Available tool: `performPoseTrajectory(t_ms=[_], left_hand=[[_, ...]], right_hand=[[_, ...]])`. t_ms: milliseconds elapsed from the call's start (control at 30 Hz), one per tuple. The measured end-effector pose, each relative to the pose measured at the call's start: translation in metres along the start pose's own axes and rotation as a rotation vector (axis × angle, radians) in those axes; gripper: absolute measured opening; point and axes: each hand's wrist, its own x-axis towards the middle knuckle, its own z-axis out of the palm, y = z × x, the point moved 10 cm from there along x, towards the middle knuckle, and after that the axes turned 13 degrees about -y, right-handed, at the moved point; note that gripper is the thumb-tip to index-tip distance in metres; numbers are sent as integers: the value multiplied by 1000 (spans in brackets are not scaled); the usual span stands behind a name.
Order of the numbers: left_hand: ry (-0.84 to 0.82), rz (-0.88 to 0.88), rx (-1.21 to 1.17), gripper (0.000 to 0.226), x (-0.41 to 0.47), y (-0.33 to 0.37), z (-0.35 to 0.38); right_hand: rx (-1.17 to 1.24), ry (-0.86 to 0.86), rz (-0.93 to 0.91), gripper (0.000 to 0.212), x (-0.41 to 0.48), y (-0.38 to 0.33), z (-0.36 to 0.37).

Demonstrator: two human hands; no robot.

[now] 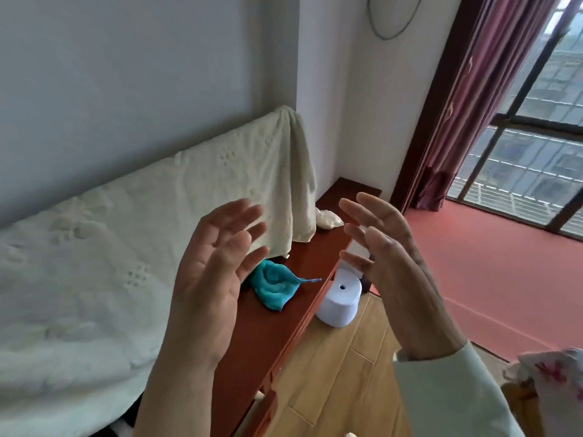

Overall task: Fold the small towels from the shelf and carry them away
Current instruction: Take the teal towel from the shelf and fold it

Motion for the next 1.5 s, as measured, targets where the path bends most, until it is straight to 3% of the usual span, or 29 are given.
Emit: performPoseTrajectory(t_ms=[300, 500, 667, 800, 1067, 1233, 1367, 1500], left_hand=[[360, -133, 176, 34, 72, -85, -9], [544, -335, 232, 24, 91, -164, -19], [537, -551, 268, 29, 94, -231, -26], [533, -701, 177, 31, 86, -291, -34], [410, -937, 301, 38, 68, -392, -40], [349, -1023, 310, 51, 66, -423, -38], [326, -1035, 370, 46, 70, -425, -44], [471, -949, 353, 29, 70, -399, -60]], right_hand=[[106, -292, 109, 46, 132, 86, -51], [156, -372, 218, 46, 172, 154, -73], [154, -419, 314, 45, 182, 202, -76], [178, -397, 429, 58, 187, 246, -78], [154, -385, 532, 46, 182, 321, -78], [146, -376, 574, 54, 175, 353, -78], [139, -381, 592, 51, 174, 362, -75], [140, -378, 571, 43, 179, 352, -71]])
